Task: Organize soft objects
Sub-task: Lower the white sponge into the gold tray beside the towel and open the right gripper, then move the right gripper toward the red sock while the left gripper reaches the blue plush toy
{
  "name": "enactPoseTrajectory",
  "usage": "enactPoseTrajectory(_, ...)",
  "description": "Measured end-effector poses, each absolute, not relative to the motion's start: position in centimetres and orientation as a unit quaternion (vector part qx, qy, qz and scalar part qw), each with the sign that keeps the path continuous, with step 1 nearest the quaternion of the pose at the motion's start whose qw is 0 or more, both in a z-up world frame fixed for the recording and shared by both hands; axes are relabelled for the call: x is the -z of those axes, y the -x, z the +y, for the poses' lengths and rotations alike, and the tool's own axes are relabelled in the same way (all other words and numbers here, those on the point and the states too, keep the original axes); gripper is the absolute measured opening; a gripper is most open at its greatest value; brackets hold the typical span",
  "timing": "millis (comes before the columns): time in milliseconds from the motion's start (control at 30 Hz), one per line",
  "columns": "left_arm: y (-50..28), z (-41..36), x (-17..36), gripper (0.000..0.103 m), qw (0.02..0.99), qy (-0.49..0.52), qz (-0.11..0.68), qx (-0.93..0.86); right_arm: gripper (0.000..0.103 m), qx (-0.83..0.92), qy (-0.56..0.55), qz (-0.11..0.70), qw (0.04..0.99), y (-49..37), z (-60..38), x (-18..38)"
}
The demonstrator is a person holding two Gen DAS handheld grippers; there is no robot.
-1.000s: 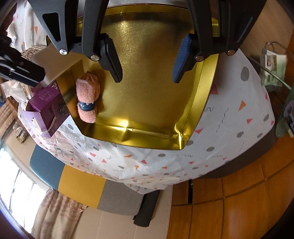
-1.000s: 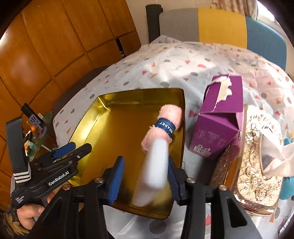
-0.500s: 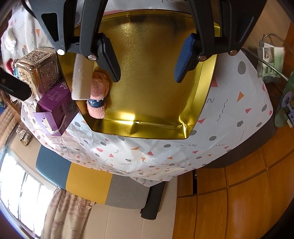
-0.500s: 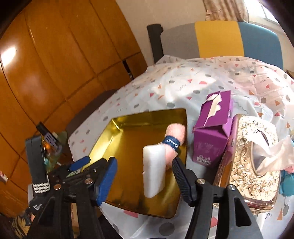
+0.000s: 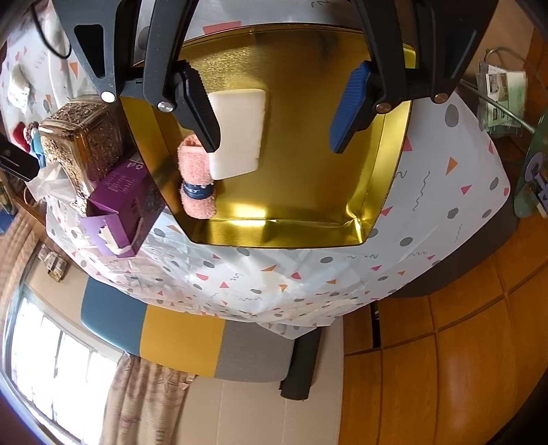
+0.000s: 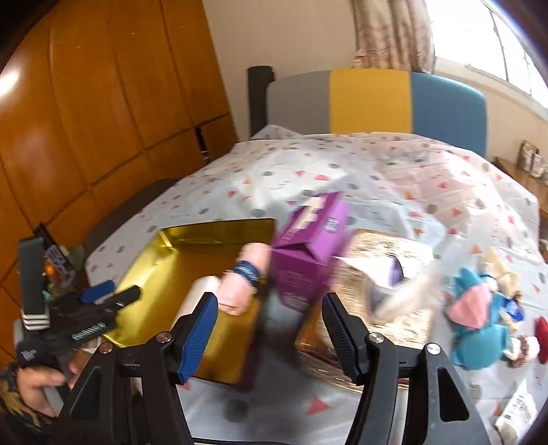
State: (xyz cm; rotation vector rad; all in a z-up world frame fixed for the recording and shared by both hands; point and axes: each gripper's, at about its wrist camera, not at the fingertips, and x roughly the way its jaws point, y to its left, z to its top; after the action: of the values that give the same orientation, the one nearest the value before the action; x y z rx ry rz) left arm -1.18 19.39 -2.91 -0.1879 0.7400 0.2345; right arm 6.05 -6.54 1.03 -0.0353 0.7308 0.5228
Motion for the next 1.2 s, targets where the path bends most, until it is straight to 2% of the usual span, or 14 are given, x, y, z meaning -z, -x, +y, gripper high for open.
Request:
enactPoseTrajectory(467,0.7,15.2,2.6,0.067,0.926,0.053,0.369,-0.057,0.064,-0.062,-0.052,0.353,0.932,-7.5,-22.1,-1.0)
enactPoseTrajectory(700,0.1,12.8,1.4,0.067,0.928,0.052,0.369,-0.007,0.064,0.076,-0.135,0.349,0.924,-8.4,-32.8,-0.5)
enactPoseTrajectory(933,-1.2,5.7,-1.9,0.067,0.930,-0.004,0.352,0.101,0.064,0.204,-0.226,0.337,0.891,-7.8,-42.1,3.2)
enactPoseTrajectory(1033,-2.0,1.9,-3.1,0.067,0.925,-0.021,0.347,0.154,0.064,0.207,-0.292,0.348,0.867,-7.2,-44.5,4.3)
enactPoseTrajectory(1133,-3.3,-2.9,-4.2,0.067,0.915,-0.037,0.349,0.200,0.064,0.209,-0.293,0.352,0.864,-6.8,-44.6,4.5)
enactPoseTrajectory(1200,-4.0,-6.2,-4.6,0.075,0.908,-0.061,0.348,0.224,0.064,0.195,-0.302,0.356,0.863,-6.9,-44.4,4.6)
